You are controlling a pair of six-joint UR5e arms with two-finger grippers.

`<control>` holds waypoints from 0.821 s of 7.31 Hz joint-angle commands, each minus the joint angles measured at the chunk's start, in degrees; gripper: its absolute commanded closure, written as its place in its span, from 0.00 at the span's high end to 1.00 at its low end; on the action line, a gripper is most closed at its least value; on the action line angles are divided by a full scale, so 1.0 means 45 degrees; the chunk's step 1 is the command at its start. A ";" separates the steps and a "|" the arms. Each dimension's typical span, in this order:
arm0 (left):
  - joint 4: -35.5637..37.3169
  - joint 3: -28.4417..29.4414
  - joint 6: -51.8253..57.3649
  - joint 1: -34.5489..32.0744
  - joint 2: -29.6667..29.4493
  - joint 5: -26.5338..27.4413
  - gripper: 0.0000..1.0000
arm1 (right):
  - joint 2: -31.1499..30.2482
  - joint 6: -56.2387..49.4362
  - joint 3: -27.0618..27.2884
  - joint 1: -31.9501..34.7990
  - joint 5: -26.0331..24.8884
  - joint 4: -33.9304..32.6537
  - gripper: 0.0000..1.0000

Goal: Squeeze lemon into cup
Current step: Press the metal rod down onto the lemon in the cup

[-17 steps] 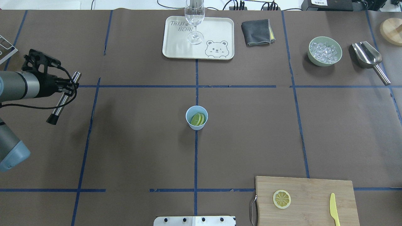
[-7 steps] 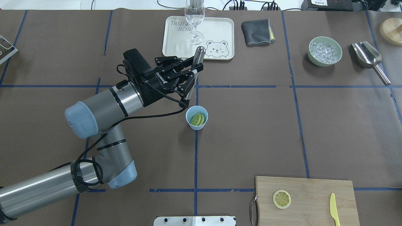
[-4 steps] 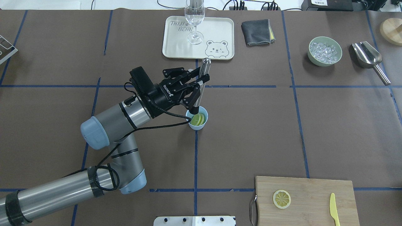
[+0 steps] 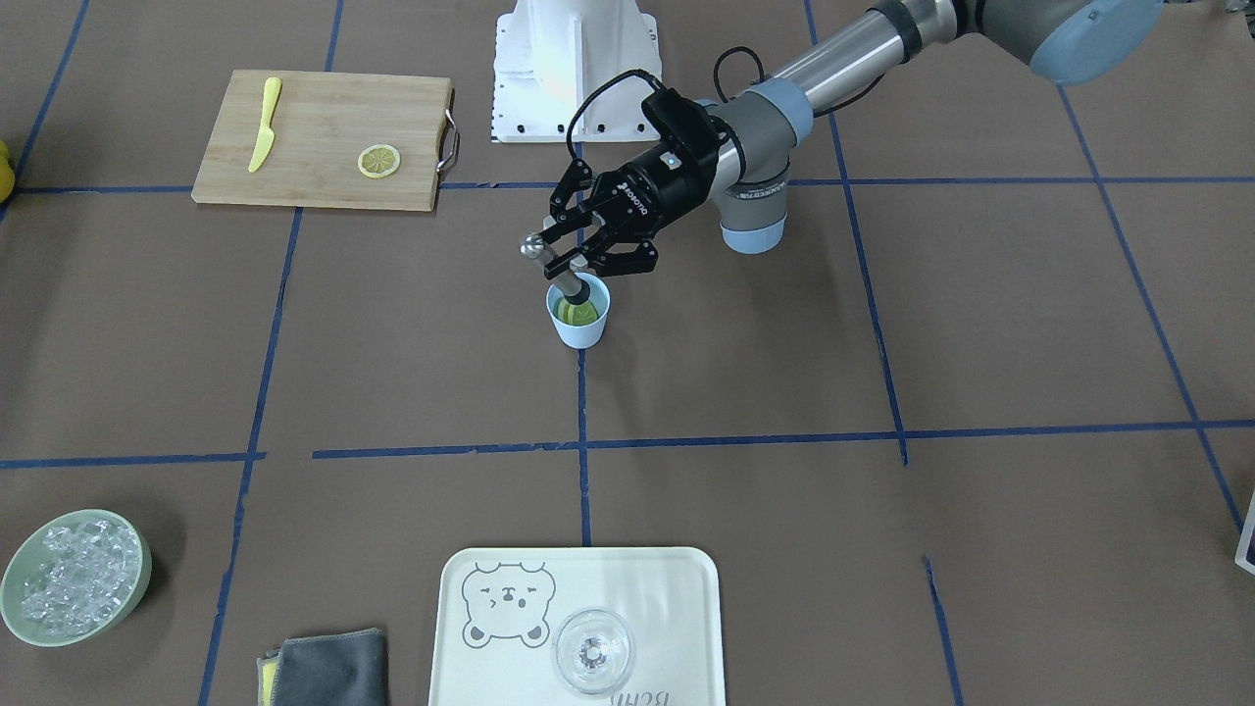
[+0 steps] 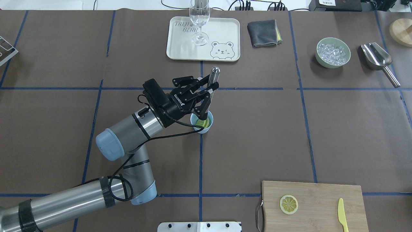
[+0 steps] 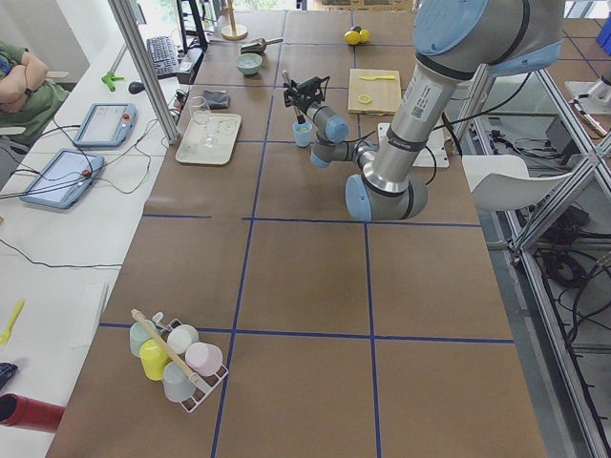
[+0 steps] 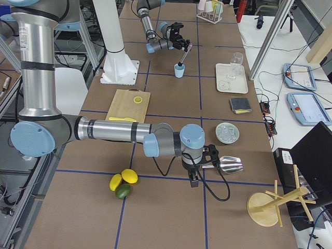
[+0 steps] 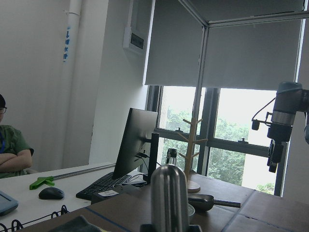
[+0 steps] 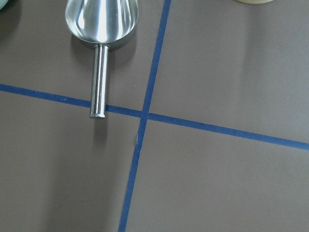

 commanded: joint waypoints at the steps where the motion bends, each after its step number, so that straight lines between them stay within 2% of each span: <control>1: 0.0004 0.0780 0.0014 0.0171 -0.0104 0.0402 0.00 | 0.0000 0.0000 -0.0034 0.0005 0.0009 -0.0007 1.00; 2: 0.0004 0.1151 0.0014 0.0308 -0.0066 0.0579 0.00 | 0.0020 0.0000 -0.0053 0.0005 0.0009 -0.0007 1.00; 4: 0.0004 0.1077 0.0014 0.0426 -0.0085 0.0620 0.00 | 0.0020 0.0000 -0.0053 0.0005 0.0008 -0.0007 1.00; 6: -0.0016 0.0243 0.0014 0.0407 -0.0066 0.0601 0.00 | 0.0039 0.0000 -0.0053 0.0005 0.0009 -0.0007 1.00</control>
